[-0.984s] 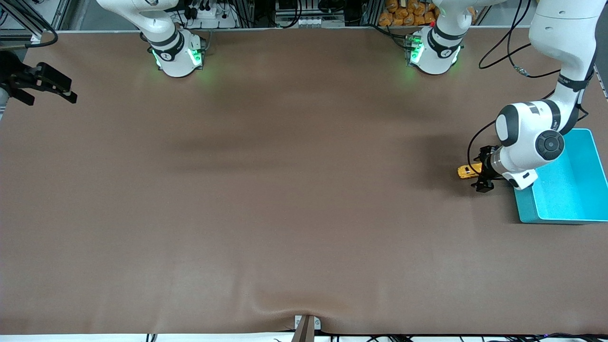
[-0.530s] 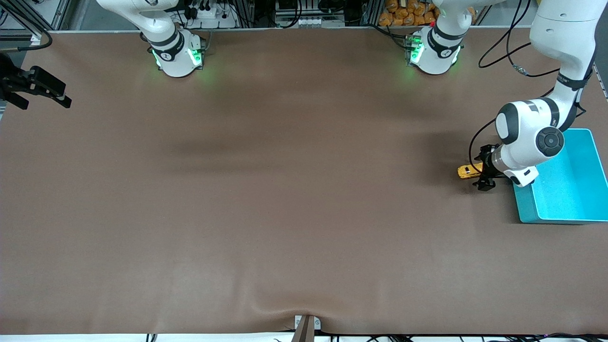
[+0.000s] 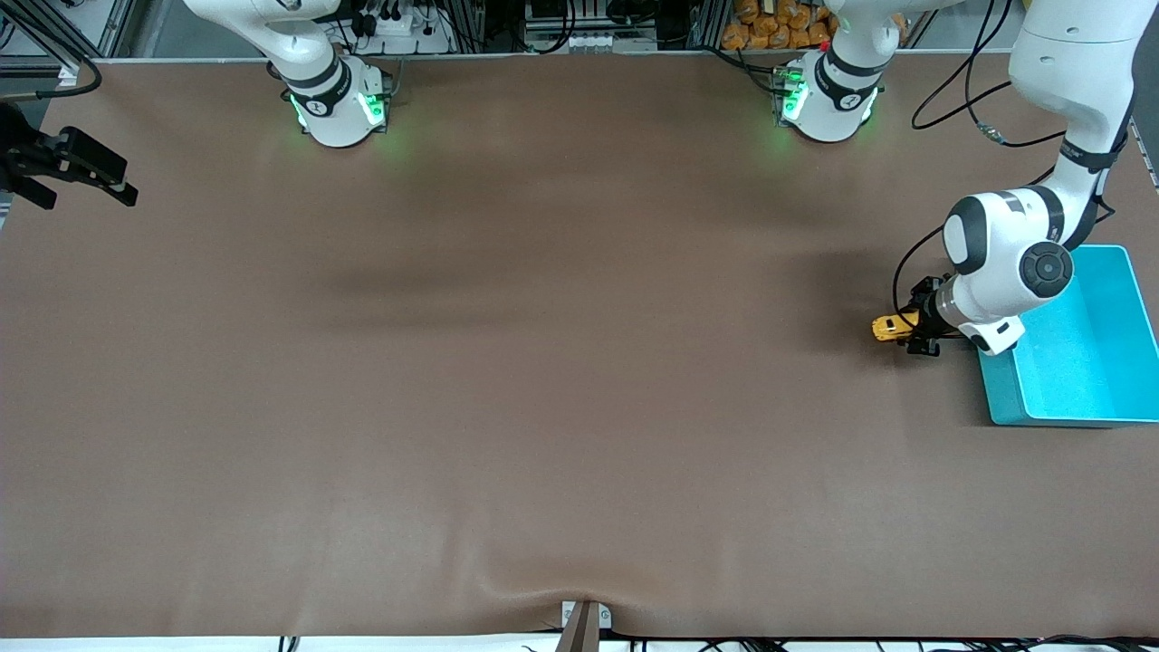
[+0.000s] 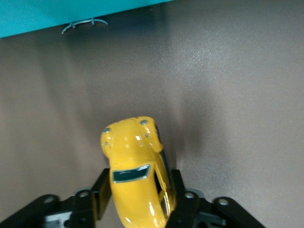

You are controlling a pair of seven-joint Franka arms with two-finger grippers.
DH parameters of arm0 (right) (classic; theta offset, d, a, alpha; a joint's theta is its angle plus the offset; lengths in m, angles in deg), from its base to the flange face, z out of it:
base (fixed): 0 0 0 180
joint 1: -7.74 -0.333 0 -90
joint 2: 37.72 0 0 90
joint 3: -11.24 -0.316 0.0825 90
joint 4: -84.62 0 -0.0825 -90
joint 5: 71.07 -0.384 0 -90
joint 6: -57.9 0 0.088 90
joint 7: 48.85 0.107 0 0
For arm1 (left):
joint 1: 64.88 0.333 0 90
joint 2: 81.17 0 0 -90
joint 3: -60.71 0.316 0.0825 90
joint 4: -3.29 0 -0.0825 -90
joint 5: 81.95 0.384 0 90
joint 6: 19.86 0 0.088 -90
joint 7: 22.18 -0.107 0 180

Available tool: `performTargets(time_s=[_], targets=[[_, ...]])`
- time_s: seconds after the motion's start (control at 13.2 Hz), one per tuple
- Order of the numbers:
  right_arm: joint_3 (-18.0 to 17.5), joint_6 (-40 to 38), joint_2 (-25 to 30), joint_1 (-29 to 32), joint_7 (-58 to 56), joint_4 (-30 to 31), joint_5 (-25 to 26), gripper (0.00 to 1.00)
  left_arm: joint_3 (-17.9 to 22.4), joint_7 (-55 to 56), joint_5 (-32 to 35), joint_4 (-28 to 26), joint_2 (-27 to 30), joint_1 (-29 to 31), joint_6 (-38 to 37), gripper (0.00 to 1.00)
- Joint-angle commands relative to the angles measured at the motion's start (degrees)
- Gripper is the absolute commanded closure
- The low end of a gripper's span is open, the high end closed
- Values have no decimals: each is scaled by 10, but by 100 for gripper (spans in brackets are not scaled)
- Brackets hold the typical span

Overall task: Wind and store yellow beetle car
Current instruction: 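Lift the car with the left gripper over the teal bin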

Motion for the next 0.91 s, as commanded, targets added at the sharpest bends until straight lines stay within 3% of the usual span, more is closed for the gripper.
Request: performTargets(time_s=[0.0,0.08,0.38,0.61,0.83], targets=[[3,-3,16,-7,-1,11,5,0,-2,13,13,-8,16,-2,7,82],[3,-3,15,-7,-1,11,5,0,-3,10,14,-7,28,-4,3,89],[-4,0,17,-7,1,8,2,0,-3,-13,14,39,81,-10,-71,94],[-7,0,17,-7,7,5,2,0,-2,-92,14,122,110,-6,-198,94],[-7,2,16,-8,6,5,2,0,-2,-220,34,171,125,38,-262,100]])
